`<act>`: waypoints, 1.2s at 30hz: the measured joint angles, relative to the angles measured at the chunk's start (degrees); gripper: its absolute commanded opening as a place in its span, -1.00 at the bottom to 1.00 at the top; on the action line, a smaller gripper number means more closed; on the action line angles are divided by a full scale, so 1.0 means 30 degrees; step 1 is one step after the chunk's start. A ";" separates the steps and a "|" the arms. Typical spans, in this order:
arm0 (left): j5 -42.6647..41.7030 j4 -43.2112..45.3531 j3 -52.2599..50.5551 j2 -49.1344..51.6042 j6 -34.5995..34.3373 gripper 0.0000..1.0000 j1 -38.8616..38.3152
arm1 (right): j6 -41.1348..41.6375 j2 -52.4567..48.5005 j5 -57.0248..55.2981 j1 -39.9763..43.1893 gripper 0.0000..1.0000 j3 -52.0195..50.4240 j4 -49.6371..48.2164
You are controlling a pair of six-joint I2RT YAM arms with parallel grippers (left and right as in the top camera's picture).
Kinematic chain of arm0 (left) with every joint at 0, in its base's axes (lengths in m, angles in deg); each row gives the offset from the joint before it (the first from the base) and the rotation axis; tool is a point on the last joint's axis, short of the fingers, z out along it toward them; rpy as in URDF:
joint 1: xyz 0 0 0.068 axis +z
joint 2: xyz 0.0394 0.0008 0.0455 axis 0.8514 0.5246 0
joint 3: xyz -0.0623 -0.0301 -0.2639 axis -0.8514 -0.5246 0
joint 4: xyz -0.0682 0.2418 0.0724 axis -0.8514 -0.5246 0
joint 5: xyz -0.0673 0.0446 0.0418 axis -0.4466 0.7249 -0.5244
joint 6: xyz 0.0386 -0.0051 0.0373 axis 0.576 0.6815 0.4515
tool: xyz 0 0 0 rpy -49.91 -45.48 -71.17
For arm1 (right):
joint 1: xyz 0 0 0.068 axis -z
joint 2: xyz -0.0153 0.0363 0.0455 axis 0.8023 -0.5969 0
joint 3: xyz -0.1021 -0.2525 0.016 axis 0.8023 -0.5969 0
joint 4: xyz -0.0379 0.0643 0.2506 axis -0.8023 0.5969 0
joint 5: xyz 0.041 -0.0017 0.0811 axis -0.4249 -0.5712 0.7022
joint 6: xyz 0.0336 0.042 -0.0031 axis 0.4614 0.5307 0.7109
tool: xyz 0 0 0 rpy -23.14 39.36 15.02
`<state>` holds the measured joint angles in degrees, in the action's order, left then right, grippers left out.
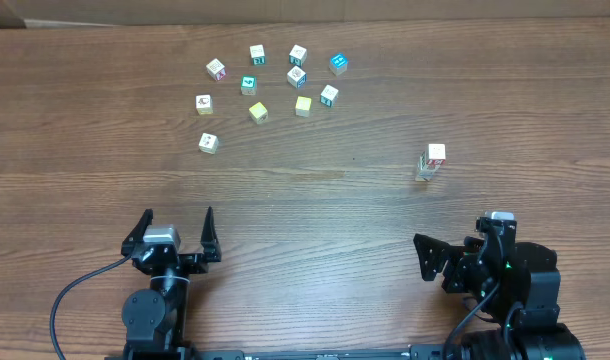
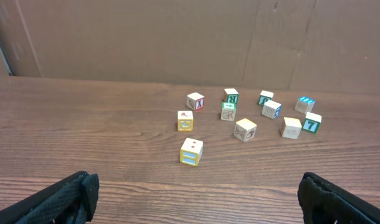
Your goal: Form a tower
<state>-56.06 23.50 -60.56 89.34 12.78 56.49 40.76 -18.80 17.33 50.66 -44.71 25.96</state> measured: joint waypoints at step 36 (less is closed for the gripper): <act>0.0000 0.0000 0.0000 0.0000 0.0000 1.00 0.0000 | -0.0029 0.0423 -0.1137 0.0000 1.00 0.0000 -0.0029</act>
<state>-56.06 23.50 -60.56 89.34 12.78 56.49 40.67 -17.54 13.92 50.66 -44.71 25.87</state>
